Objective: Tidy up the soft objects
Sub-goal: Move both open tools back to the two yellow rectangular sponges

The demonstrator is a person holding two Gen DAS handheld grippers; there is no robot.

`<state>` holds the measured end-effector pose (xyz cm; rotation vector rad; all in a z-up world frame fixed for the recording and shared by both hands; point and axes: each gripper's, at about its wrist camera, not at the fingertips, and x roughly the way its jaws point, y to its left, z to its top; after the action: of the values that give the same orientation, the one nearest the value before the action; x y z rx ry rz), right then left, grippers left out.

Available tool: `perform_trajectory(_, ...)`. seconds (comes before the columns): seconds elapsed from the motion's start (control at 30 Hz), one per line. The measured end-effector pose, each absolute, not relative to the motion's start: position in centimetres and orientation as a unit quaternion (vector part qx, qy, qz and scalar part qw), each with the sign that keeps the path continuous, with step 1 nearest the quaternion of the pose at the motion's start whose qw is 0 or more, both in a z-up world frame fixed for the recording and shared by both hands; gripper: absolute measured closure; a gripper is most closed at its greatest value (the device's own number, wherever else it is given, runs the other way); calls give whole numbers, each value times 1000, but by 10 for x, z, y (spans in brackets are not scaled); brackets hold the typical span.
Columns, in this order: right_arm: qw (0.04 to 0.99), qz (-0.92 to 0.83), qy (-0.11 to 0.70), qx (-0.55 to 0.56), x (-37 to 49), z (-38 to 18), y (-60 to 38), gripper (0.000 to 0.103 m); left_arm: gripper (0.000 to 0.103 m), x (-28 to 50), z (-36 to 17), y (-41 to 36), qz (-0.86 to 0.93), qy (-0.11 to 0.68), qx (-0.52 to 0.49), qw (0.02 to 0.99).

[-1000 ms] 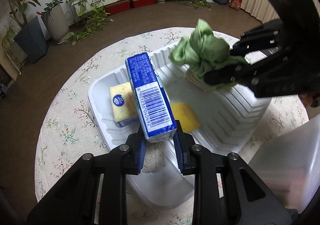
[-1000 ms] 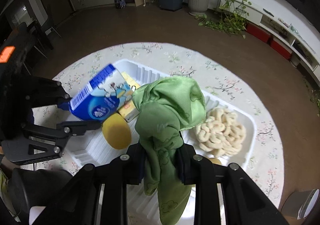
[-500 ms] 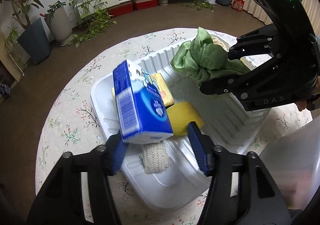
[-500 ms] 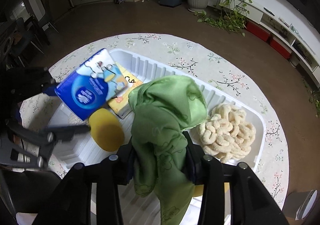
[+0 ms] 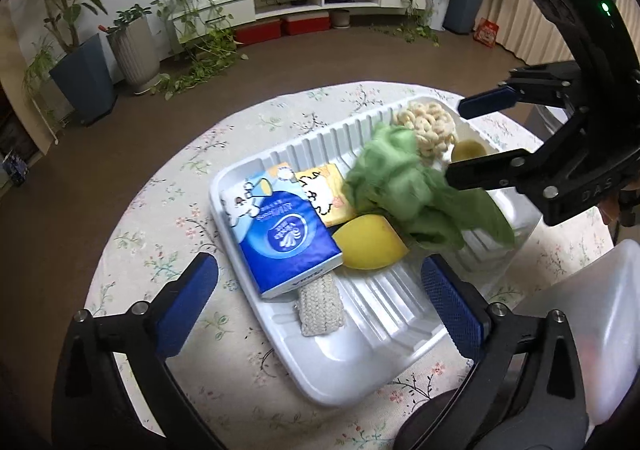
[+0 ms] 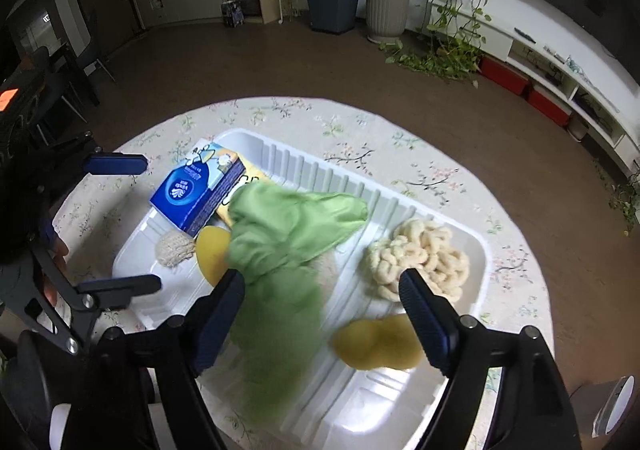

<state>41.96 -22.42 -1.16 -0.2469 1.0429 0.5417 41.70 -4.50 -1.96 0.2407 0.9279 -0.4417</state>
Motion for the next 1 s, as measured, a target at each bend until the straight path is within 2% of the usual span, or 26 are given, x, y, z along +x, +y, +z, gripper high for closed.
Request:
perform_trajectory(0.47, 858, 196, 468, -77, 389, 16, -286, 16, 0, 381, 10, -1, -165, 411, 68, 894)
perform_trajectory(1.0, 866, 161, 473, 17, 277, 1, -375, 16, 0, 262, 4, 30, -140, 405, 35, 903)
